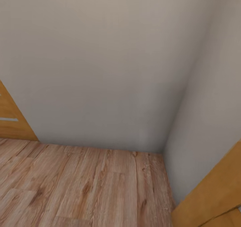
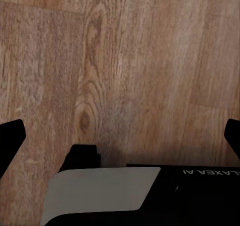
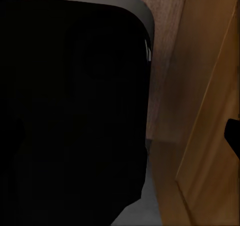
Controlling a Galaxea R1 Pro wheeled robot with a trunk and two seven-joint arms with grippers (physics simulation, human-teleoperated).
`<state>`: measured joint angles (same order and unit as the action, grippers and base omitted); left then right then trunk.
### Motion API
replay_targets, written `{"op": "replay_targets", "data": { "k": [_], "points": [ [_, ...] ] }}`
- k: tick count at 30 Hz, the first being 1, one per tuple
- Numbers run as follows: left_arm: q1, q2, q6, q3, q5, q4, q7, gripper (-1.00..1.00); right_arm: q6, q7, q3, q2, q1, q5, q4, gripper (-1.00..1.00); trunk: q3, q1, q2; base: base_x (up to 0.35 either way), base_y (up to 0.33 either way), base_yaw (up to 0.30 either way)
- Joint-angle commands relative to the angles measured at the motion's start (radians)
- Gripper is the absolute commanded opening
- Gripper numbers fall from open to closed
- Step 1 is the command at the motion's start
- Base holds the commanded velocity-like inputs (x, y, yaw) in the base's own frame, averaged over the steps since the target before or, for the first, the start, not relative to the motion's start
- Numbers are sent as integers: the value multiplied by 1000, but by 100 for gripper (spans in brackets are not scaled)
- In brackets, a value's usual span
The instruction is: Move the two storage containers from the living room to the garage. In the garage, place one container on the floor and stack the other container on top of it (either order is fine).
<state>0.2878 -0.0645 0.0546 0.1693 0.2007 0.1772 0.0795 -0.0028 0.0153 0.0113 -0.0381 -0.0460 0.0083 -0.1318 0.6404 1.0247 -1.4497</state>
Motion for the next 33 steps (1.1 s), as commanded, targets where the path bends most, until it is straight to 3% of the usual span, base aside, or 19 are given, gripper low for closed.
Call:
{"op": "replay_targets", "data": {
  "k": [1,21,33],
  "points": [
    [1,0,4,9,9,-1,5,100,0,2,1,0,0,1,0,100,1,0,0,203,0,0],
    [1,-1,4,9,9,-1,5,100,0,3,1,0,0,1,0,100,1,0,0,213,99,3],
    [1,-4,4,9,9,-1,5,100,0,3,1,0,-1,1,-1,100,12,0,0,206,55,156]
  ]
}}
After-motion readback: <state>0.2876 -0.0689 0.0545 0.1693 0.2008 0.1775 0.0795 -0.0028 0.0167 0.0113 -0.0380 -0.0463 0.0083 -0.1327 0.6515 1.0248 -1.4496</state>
